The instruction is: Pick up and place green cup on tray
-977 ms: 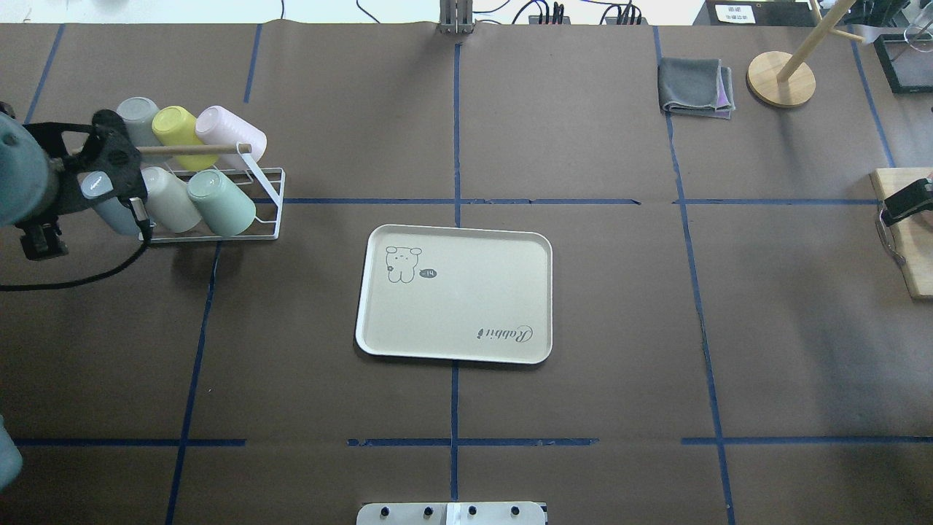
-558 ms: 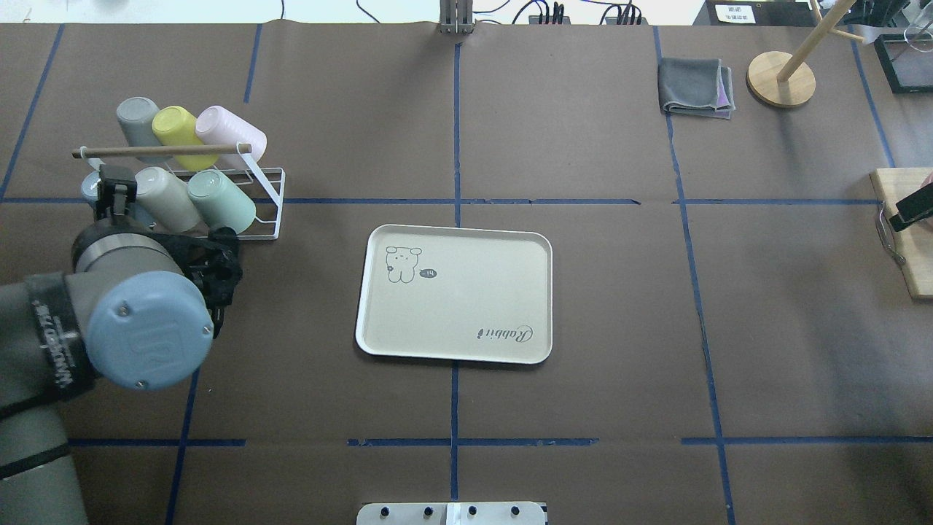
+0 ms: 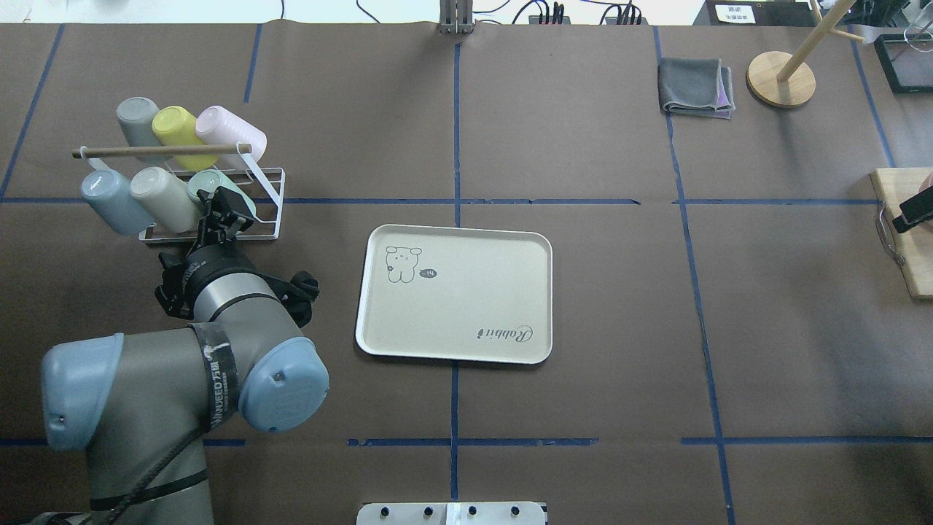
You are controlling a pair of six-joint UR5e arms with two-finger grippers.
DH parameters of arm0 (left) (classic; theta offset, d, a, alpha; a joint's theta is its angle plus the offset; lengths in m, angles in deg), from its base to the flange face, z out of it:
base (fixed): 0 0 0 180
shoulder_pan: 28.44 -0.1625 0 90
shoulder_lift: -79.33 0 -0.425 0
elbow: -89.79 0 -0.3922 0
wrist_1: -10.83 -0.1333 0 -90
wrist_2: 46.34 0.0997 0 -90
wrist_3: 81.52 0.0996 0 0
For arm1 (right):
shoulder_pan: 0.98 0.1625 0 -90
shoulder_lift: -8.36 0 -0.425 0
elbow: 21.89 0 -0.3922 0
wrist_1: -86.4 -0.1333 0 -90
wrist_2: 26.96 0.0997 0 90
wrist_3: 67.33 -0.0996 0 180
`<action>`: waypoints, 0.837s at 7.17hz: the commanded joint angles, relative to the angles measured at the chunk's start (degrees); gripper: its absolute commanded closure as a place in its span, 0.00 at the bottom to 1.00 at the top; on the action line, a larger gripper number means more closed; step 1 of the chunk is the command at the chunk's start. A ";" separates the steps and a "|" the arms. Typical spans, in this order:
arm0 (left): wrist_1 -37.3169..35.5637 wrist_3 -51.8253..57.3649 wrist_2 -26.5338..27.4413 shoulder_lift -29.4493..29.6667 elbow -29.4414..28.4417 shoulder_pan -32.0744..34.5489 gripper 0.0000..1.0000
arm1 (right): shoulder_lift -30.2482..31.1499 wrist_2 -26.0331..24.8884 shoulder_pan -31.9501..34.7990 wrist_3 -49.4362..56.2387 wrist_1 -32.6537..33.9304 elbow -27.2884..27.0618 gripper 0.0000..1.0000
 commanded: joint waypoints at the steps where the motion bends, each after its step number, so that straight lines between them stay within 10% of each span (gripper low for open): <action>1: 0.23 11.26 5.15 0.86 -3.81 -1.18 0.00 | 0.73 1.05 0.12 -0.17 0.00 0.00 0.00; 6: 5.76 11.38 9.45 0.59 -16.20 -1.27 0.00 | 0.83 1.32 0.29 -0.43 -0.18 -0.09 0.00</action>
